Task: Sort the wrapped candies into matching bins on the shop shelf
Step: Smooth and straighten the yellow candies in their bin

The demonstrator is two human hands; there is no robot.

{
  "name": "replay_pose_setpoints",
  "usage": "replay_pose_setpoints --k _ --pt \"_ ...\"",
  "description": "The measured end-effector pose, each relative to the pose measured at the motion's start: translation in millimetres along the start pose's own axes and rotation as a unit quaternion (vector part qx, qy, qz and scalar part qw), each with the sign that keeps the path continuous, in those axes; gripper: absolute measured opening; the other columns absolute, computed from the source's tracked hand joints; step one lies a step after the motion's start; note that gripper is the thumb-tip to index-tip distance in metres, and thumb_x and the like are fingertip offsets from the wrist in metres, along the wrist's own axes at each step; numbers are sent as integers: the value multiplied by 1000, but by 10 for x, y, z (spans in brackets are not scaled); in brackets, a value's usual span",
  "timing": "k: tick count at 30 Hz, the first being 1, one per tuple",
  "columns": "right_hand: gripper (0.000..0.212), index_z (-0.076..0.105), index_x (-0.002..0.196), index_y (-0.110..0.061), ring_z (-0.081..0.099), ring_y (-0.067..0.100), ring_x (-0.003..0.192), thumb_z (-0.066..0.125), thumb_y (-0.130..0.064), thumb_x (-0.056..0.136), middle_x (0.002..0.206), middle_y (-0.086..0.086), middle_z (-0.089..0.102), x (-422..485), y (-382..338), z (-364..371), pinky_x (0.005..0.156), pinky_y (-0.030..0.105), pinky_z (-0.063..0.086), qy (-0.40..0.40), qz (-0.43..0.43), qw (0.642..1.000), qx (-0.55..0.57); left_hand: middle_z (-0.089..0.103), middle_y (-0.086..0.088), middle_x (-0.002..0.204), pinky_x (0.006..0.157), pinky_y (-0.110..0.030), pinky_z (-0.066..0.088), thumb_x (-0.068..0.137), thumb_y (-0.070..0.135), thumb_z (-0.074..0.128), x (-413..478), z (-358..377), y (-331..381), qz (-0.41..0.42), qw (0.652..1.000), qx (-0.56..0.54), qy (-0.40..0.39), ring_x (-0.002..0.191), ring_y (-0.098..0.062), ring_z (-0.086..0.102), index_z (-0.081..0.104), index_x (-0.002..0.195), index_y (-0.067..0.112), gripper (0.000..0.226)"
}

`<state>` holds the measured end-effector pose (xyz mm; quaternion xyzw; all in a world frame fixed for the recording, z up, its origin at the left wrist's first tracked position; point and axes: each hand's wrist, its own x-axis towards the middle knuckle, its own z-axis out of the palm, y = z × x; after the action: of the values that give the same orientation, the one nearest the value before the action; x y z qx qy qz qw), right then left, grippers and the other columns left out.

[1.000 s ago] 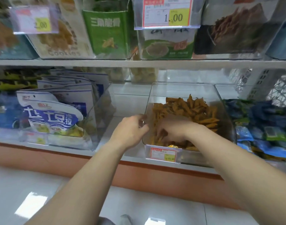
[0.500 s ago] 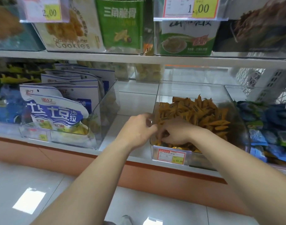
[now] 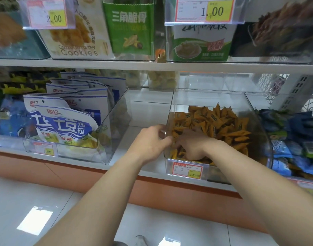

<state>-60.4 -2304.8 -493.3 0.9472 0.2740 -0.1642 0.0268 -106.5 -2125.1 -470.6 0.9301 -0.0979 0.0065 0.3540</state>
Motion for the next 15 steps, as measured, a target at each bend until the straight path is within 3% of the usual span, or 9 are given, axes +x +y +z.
replay_pose_setpoints --k 2,4,6,11,15 --pt "14 65 103 -37 50 14 106 65 -43 91 100 -15 59 -38 26 -19 108 42 31 49 -1 997 62 66 9 108 82 -27 49 88 46 61 -4 -4 2 -2 1000 2 -3 98 -14 63 62 128 27 44" --pt "17 60 91 -35 57 11 94 71 -47 86 96 -16 60 -111 62 -71 91 34 48 100 8 979 176 67 6 112 85 -28 50 89 46 61 -6 -12 16 -1 1000 4 -4 100 -15 63 61 130 24 47" --pt "23 57 84 -35 59 11 88 79 -44 80 93 -14 61 -217 91 -141 76 31 50 158 20 950 269 67 5 113 87 -28 49 90 42 63 -14 -27 64 4 1000 -8 8 103 -15 63 61 130 21 45" --pt "36 60 102 -25 64 15 87 83 -40 77 95 -4 67 -598 234 -273 76 34 51 286 36 867 406 61 0 132 96 -25 39 96 34 57 -28 -52 306 30 992 -4 124 122 -19 55 58 134 20 40" --pt "27 63 109 -30 62 13 93 76 -34 86 103 -9 68 -992 547 -266 78 24 47 383 72 844 369 62 -1 128 95 -30 42 94 30 57 -57 10 592 67 988 14 141 120 -22 55 63 127 23 34"
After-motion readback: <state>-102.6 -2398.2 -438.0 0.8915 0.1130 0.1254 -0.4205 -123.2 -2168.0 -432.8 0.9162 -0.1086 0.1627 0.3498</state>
